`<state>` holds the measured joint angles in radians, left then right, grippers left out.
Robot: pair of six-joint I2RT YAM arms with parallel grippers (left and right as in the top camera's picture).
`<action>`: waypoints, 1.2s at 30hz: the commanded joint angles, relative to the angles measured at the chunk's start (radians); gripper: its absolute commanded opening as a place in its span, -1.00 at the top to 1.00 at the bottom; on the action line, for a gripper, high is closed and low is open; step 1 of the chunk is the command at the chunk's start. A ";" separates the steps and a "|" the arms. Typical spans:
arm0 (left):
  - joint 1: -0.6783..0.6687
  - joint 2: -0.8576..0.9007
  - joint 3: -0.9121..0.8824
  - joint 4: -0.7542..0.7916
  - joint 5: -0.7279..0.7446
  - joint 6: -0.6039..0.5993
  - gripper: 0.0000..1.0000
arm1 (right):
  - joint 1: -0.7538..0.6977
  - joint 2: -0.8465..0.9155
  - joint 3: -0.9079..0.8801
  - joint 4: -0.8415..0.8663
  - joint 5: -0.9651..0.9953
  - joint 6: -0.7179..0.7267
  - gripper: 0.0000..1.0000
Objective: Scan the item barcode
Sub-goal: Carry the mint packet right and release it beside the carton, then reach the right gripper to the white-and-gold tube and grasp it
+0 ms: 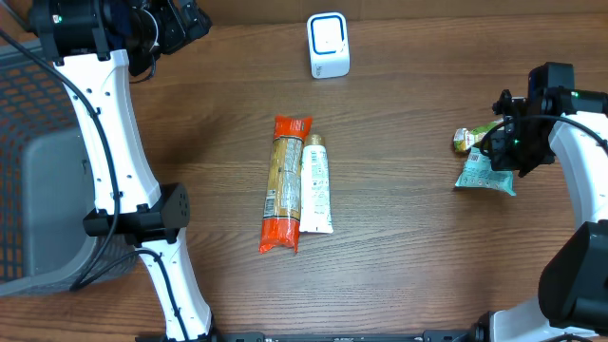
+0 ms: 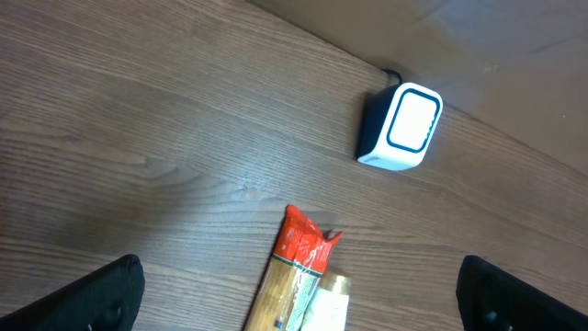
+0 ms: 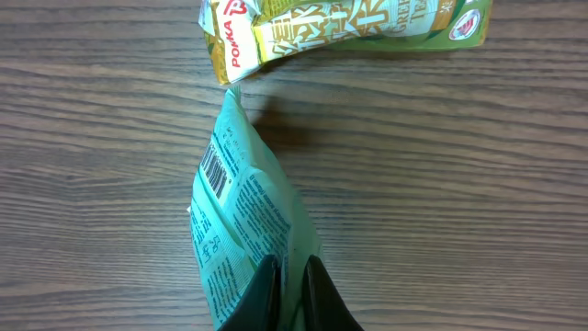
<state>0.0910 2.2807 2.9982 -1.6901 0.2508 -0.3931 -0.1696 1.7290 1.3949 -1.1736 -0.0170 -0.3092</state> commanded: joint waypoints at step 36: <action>-0.014 -0.005 0.001 0.001 0.004 -0.011 -0.99 | 0.637 0.217 0.099 0.231 -0.444 0.574 -0.91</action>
<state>0.0853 2.2807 2.9982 -1.6901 0.2508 -0.3931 0.4709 1.9106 1.5120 -0.9508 -0.5140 0.2287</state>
